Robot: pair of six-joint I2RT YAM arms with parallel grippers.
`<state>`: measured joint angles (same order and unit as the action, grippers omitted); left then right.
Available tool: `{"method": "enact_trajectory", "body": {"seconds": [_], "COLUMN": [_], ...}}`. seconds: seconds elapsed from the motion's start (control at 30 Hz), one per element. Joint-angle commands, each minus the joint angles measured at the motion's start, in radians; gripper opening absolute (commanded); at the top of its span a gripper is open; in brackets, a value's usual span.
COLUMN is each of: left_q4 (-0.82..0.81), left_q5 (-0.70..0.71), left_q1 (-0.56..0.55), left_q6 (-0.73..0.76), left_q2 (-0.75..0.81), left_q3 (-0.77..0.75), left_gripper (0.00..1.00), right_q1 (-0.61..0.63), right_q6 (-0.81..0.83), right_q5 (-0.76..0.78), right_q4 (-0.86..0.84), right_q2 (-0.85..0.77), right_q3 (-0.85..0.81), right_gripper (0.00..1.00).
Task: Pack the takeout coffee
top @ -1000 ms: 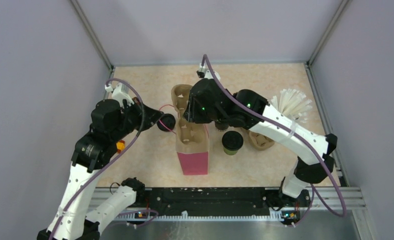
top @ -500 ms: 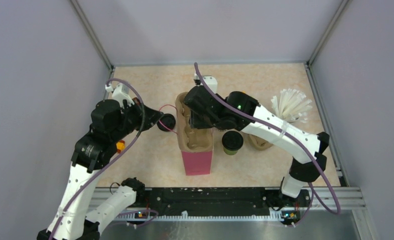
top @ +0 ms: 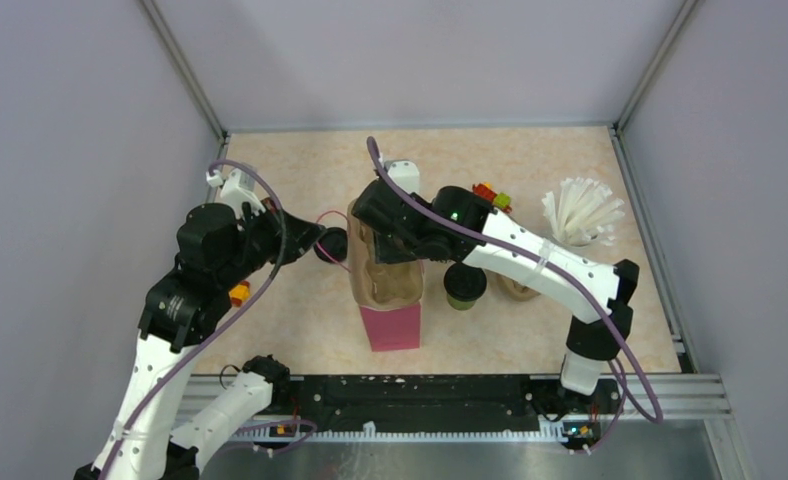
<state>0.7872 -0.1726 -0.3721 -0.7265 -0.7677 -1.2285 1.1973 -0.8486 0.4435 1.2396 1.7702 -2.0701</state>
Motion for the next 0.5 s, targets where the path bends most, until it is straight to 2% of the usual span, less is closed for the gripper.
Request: {"method": "enact_trajectory", "body": {"seconds": [0.0,0.47], "left_q4": [-0.014,0.014], "left_q5": [-0.015,-0.031], "left_q1": [0.000,0.000], "left_q6": [0.009,0.021], "left_q2": [0.012,0.004], "left_q3": [0.003,-0.024], "left_gripper": [0.00,0.00], "right_q1": [0.016,0.015], "right_q6": [0.031,0.047], "right_q5": [0.018,0.049], "right_q4": [-0.004,-0.055], "right_q2": [0.023,0.053], "right_q3": [-0.042,0.000], "right_gripper": [0.30,0.31]}}
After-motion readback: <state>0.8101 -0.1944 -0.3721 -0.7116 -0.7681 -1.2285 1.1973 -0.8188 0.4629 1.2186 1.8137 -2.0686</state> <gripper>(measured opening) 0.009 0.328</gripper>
